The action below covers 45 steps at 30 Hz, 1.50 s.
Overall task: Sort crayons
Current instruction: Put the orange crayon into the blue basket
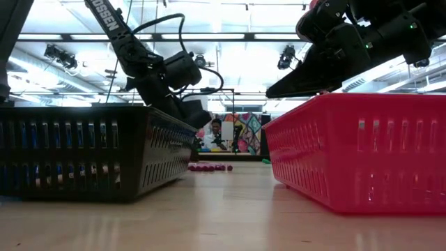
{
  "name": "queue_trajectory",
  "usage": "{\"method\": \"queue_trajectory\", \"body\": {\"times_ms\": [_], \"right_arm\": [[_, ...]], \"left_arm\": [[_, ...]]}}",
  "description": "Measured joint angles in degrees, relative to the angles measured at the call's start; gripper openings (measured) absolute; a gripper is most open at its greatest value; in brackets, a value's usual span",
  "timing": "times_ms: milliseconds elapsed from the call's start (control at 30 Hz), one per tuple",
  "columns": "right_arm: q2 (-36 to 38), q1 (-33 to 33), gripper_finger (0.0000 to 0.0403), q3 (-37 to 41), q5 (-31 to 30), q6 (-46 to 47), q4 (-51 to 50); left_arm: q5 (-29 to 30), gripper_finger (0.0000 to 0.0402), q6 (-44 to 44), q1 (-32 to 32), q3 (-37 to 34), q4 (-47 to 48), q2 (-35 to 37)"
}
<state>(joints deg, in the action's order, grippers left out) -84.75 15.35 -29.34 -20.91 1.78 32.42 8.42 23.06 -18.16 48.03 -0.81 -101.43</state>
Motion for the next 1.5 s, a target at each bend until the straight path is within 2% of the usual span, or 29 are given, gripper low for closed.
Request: {"method": "queue_trajectory", "body": {"times_ms": [267, 567, 1033, 1200, 1500], "right_arm": [[0.00, 0.00, 0.0144, 0.00, -0.01, -0.06, -0.05], [0.00, 0.00, 0.0144, 0.00, -0.11, -0.05, -0.13], [0.00, 0.00, 0.0144, 0.00, -0.26, -0.05, -0.13], [0.00, 0.00, 0.0144, 0.00, -0.26, -0.06, -0.11], [0.00, 0.02, 0.0144, 0.00, -0.22, -0.04, -0.11]], "left_arm": [[-2.72, 0.0049, 0.88, 0.36, -0.18, -0.01, 0.57], [-2.52, 0.0050, -1.62, 0.38, -0.21, 0.20, 3.78], [-2.77, 0.0050, -0.96, 2.38, -0.13, 1.37, 4.62], [-2.76, 0.0050, 0.44, 4.16, -0.02, 5.26, 8.13], [-2.73, 0.0050, 6.38, 10.16, 0.00, 13.25, 19.51]]}}
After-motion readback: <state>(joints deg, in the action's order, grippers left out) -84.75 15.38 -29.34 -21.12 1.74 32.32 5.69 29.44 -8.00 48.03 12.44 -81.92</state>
